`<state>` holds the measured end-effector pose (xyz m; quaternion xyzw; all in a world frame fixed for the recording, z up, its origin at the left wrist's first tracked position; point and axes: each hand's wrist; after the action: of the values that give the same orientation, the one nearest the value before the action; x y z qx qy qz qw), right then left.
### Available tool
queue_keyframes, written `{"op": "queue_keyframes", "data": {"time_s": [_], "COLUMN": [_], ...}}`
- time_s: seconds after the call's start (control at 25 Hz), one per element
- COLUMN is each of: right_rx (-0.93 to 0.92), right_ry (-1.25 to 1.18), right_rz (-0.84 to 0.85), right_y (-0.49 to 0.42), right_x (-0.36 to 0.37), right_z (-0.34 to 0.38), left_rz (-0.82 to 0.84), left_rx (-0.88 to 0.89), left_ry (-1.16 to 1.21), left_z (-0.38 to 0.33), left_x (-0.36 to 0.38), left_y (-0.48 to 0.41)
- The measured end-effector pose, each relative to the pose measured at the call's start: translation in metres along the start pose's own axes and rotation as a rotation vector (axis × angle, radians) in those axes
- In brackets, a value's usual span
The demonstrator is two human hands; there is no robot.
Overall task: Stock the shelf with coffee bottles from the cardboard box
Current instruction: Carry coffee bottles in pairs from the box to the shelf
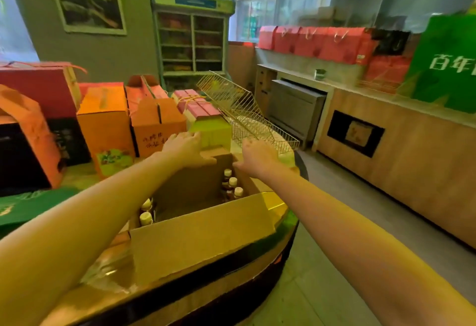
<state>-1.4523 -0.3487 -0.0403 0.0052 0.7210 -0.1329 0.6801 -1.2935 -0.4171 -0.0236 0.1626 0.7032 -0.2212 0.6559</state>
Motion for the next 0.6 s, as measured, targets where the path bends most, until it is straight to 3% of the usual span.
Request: {"op": "queue_keyframes", "data": {"time_s": [0.16,0.32,0.6], "right_rx": [-0.081,-0.043,0.269], "right_ry": [0.001,-0.003,-0.125], "right_rz": [0.028,0.077,0.091], "right_y": [-0.046,-0.078,-0.139], "right_x": [0.032,0.068,0.136], "right_z": [0.014,0.017,0.031], "left_rz": [0.038,0.074,0.175], "left_rx": [-0.065,-0.011,0.298], "left_ry": [0.000,0.009,0.057], "left_z": [0.027,0.045,0.077], "left_x": [0.025,0.054,0.101], "left_y": [-0.035,-0.077,-0.173]}}
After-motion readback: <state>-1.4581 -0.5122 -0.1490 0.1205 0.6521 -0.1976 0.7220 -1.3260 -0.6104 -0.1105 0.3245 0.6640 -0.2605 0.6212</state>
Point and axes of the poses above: each hand's wrist, its own y-axis away from the middle knuckle, its own x-axis out of the palm, z = x × y, and after that the axes turned 1 degree about x, right-handed
